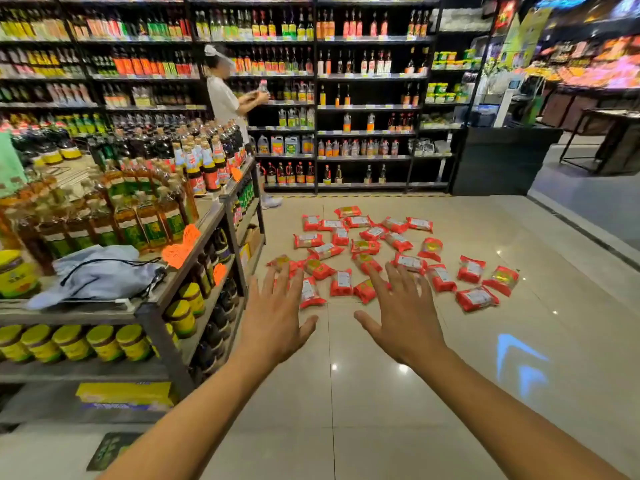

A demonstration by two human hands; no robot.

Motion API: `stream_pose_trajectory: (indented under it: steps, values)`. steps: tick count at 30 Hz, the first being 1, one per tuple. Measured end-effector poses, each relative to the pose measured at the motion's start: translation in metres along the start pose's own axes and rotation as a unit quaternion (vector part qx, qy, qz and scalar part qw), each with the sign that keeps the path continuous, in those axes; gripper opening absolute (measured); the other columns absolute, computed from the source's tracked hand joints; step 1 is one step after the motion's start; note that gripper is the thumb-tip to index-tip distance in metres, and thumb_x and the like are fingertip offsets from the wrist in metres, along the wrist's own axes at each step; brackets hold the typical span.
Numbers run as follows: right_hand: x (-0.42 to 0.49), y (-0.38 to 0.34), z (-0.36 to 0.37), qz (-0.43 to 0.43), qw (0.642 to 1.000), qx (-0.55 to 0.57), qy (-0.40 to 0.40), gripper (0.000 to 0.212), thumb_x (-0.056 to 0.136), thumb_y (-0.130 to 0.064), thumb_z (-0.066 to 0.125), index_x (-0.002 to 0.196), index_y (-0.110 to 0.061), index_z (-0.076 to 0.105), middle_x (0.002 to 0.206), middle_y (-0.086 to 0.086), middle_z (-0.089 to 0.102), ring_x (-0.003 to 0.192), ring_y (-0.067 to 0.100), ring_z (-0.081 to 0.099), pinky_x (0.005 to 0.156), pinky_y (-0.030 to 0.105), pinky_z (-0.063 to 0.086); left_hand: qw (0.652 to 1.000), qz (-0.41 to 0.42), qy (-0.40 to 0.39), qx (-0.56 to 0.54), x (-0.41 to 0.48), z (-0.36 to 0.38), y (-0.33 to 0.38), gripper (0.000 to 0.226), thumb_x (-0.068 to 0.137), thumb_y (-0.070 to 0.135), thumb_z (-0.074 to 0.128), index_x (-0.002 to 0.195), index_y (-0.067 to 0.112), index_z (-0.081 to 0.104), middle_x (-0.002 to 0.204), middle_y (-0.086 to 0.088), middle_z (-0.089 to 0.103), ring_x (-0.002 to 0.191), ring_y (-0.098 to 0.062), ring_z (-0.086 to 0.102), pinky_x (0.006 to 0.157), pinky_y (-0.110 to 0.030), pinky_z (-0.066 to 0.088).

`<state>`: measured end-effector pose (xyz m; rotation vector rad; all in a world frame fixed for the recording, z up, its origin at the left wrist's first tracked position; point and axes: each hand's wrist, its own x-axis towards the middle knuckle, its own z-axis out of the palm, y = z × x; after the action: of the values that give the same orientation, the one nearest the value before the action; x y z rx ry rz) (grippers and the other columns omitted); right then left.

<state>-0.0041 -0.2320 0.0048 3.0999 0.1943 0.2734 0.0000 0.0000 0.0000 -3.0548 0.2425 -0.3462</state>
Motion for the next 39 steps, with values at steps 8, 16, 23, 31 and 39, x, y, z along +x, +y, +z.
stream_pose_trajectory:
  steps: [8,16,23,31,39]
  values:
    - [0.093,-0.023,0.038,0.009,1.0,-0.026,0.013,0.09,0.09,-0.08,0.021,0.163,-0.028,0.015,0.17,0.01,0.014,0.157,0.032,0.012,0.123,0.061,0.012,1.0,0.011,0.021,-0.004,0.09,0.045,-0.05,0.097,0.093,0.074,0.04,0.166,0.021,0.006,0.174,-0.009,0.005,0.16,-0.032,0.003,0.127,-0.058,0.011]
    - [0.188,-0.037,0.054,0.002,0.999,0.023,0.039,0.09,0.088,-0.082,0.013,0.163,-0.031,0.007,0.171,0.007,0.012,0.158,0.029,0.007,0.123,0.056,0.01,0.999,0.006,0.037,-0.023,0.166,0.068,-0.061,0.097,0.094,0.074,0.041,0.166,0.018,0.008,0.173,-0.011,0.01,0.16,-0.034,0.004,0.127,-0.057,0.012]
    - [0.289,-0.006,0.101,0.016,0.998,0.052,0.022,0.093,0.086,-0.081,0.011,0.162,-0.028,0.017,0.168,0.009,0.023,0.156,0.03,0.018,0.12,0.059,0.021,0.999,0.004,0.029,-0.018,0.26,0.106,-0.065,0.093,0.092,0.071,0.046,0.164,0.018,0.02,0.17,-0.01,0.022,0.157,-0.034,0.019,0.126,-0.057,0.017]
    - [0.427,0.036,0.147,-0.007,0.996,0.079,-0.029,0.098,0.082,-0.079,0.003,0.162,-0.026,0.018,0.17,0.008,0.015,0.157,0.029,0.015,0.121,0.057,0.016,1.0,-0.011,0.012,0.016,0.392,0.142,-0.07,0.093,0.09,0.075,0.027,0.155,0.011,0.042,0.158,-0.018,0.044,0.144,-0.039,0.043,0.118,-0.062,0.033]
    - [0.537,0.038,0.185,-0.045,0.993,0.097,-0.058,0.087,0.093,-0.075,0.029,0.163,-0.024,0.017,0.169,0.009,0.02,0.156,0.031,0.017,0.121,0.055,0.017,0.999,-0.031,-0.005,0.026,0.49,0.18,-0.083,0.09,0.091,0.072,0.041,0.156,0.009,0.04,0.16,-0.016,0.043,0.147,-0.037,0.04,0.119,-0.061,0.029]
